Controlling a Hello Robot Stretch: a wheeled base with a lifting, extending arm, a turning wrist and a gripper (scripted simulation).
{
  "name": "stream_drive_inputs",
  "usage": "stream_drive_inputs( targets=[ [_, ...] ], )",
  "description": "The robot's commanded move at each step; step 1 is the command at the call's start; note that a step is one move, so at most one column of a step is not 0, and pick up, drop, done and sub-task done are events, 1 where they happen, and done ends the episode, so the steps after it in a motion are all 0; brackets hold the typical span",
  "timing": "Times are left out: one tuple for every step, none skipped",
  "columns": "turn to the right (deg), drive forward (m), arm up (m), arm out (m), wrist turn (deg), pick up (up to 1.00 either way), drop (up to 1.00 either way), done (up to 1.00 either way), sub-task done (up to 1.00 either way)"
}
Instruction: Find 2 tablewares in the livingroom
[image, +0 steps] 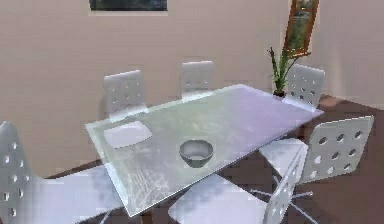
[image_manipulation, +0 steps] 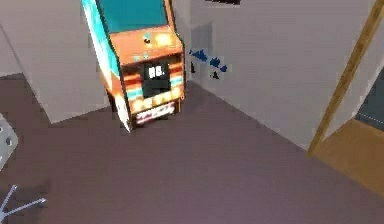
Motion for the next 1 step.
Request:
stream_drive_inputs(
  targets=[
    [0.0, 0.00, 0.00, 0.00, 0.0, 0.00, 0.00, 0.00, 1.00]
  ],
)
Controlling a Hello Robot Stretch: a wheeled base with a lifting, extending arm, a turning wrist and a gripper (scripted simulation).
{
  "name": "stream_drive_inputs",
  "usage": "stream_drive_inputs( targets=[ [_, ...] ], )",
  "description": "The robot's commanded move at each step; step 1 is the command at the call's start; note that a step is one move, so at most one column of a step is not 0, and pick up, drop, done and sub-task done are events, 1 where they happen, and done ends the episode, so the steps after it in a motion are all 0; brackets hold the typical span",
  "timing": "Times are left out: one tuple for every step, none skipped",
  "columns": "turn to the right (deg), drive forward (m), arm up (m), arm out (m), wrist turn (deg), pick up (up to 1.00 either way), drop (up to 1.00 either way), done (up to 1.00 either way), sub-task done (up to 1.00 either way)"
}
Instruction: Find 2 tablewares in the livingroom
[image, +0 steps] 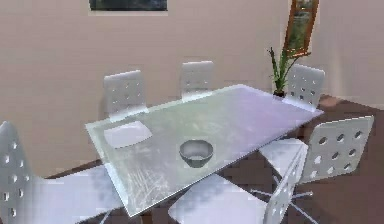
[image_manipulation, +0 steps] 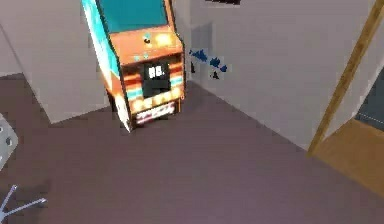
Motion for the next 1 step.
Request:
stream_drive_inputs(
  targets=[
    [-45.0, 0.00, 0.00, 0.00, 0.0, 0.00, 0.00, 0.00, 0.00]
  ],
)
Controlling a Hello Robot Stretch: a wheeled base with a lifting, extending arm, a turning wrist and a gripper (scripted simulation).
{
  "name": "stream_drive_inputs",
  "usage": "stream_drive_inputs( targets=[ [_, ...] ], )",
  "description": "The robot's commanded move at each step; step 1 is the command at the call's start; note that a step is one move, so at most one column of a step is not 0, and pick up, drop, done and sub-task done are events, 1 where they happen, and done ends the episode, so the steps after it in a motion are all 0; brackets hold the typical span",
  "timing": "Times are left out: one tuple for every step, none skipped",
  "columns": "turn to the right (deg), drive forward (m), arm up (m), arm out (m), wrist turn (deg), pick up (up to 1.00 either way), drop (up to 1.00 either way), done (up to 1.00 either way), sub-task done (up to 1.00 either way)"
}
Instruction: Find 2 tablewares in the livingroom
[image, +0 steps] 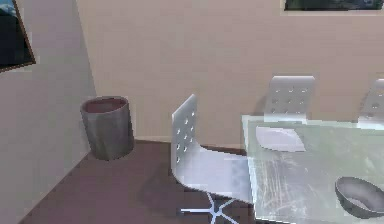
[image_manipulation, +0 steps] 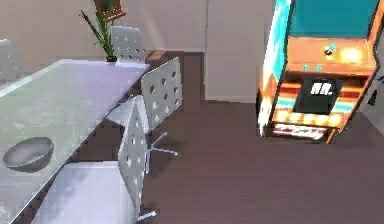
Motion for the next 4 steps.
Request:
stream_drive_inputs(
  targets=[
    [-15.0, 0.00, 0.00, 0.00, 0.0, 0.00, 0.00, 0.00, 0.00],
    [0.0, 0.35, 0.00, 0.00, 0.0, 0.00, 0.00, 0.00, 0.00],
    [45.0, 0.00, 0.00, 0.00, 0.0, 0.00, 0.00, 0.00, 0.00],
    [0.0, 0.00, 0.00, 0.00, 0.0, 0.00, 0.00, 1.00, 0.00]
  ],
)
